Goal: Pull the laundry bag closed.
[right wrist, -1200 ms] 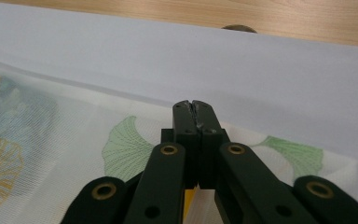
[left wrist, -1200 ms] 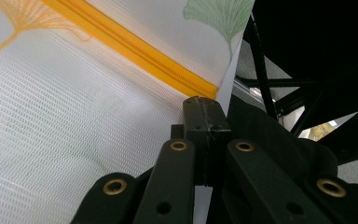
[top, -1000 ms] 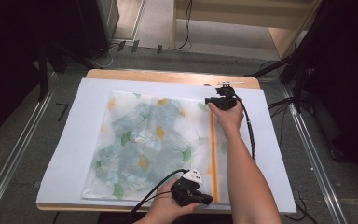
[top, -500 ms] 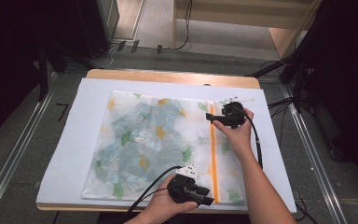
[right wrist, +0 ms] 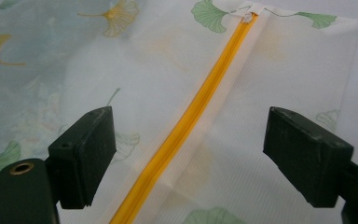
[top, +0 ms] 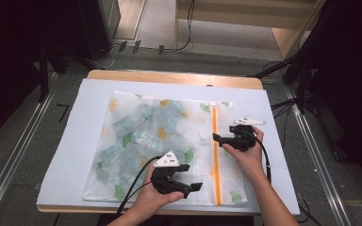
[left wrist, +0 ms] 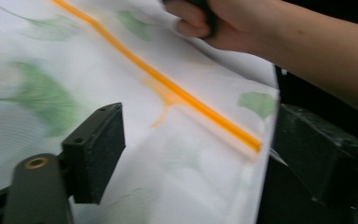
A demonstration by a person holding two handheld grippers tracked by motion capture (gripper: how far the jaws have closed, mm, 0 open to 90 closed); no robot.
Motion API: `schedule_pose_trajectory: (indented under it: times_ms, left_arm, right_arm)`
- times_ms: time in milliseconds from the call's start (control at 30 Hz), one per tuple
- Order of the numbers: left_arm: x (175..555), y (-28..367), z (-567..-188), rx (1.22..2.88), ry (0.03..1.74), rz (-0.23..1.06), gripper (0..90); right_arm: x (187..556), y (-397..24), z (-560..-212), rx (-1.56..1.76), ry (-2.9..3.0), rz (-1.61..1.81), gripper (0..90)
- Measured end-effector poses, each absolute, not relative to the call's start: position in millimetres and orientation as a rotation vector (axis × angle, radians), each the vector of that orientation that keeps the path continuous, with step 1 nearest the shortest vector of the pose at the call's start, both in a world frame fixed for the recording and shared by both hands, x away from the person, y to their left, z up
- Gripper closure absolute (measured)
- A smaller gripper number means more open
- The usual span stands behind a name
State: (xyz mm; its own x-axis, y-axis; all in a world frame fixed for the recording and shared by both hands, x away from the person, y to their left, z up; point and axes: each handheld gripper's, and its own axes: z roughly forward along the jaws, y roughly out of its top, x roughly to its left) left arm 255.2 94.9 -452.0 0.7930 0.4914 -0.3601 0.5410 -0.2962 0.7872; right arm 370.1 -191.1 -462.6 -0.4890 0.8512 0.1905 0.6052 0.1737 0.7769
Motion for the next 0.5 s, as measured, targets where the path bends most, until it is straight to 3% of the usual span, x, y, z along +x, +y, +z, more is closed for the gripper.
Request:
schedule_pose_trajectory:
  times_ms: [500]
  left_arm:
    - [277, 213, -426, 1.788, 0.939, 0.176, 9.7]
  right_arm:
    - [322, -217, -462, 1.365, 2.144, 1.304, 16.0]
